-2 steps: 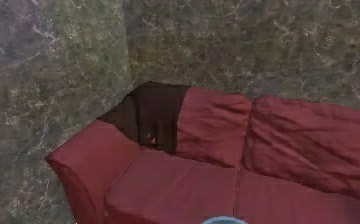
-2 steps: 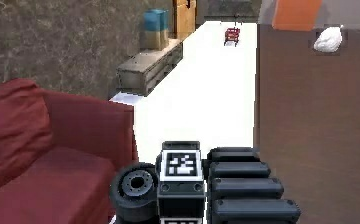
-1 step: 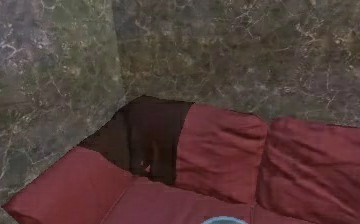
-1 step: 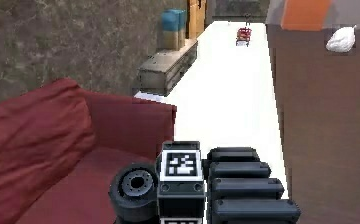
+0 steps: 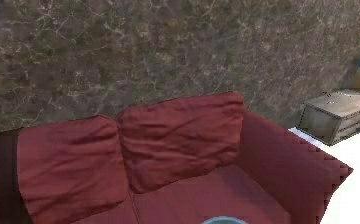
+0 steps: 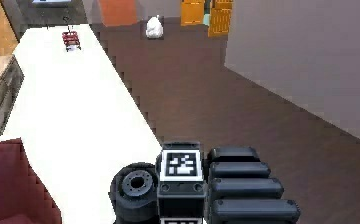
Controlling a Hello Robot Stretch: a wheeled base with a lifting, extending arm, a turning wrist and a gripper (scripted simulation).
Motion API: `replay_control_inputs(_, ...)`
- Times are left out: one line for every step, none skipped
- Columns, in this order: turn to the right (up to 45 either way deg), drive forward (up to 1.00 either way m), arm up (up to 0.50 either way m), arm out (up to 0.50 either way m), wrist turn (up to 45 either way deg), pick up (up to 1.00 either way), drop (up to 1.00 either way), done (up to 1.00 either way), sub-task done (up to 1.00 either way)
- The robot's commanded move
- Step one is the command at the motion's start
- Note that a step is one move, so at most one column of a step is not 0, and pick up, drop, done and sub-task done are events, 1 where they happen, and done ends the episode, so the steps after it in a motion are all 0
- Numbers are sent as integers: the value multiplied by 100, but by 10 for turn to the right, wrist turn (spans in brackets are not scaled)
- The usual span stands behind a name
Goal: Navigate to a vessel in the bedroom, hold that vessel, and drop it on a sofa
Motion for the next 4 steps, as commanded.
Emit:
replay_control_inputs(150, 0, 0, 0, 0, 0, 0, 0, 0)
replay_control_inputs(-450, 0, 0, 0, 0, 0, 0, 0, 0)
replay_control_inputs(-150, 0, 0, 0, 0, 0, 0, 0, 0)
replay_control_inputs(450, 0, 0, 0, 0, 0, 0, 0, 0)
